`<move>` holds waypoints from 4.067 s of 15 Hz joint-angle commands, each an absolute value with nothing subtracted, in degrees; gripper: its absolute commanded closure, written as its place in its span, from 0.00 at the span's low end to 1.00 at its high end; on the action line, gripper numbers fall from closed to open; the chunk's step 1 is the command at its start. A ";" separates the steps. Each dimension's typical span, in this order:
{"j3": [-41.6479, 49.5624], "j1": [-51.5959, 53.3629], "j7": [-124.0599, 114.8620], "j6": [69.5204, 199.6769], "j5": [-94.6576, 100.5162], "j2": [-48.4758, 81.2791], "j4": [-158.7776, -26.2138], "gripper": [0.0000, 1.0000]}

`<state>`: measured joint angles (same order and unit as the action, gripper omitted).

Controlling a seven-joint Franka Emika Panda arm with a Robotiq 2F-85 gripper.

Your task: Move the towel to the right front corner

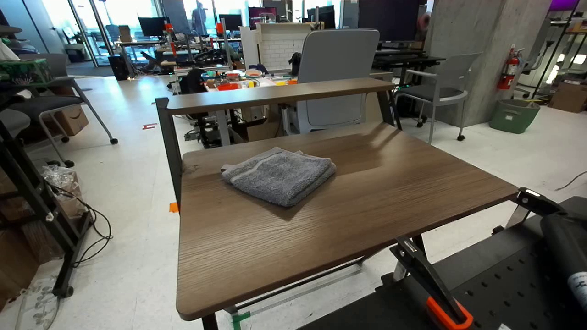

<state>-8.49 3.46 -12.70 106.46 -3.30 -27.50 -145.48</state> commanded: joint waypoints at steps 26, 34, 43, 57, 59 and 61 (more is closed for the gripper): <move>-9.26 3.33 -16.89 109.01 -3.25 -23.16 -143.43 0.00; -11.63 4.33 -25.39 123.95 -2.08 -3.55 -135.12 0.00; -8.91 10.64 -36.69 133.90 6.39 18.73 -118.59 0.00; -4.91 15.04 -32.96 131.09 1.47 39.10 -99.92 0.00; -4.93 14.57 -31.79 130.98 0.00 40.33 -99.20 0.00; -4.72 14.48 -30.73 130.78 -1.17 41.60 -98.20 0.00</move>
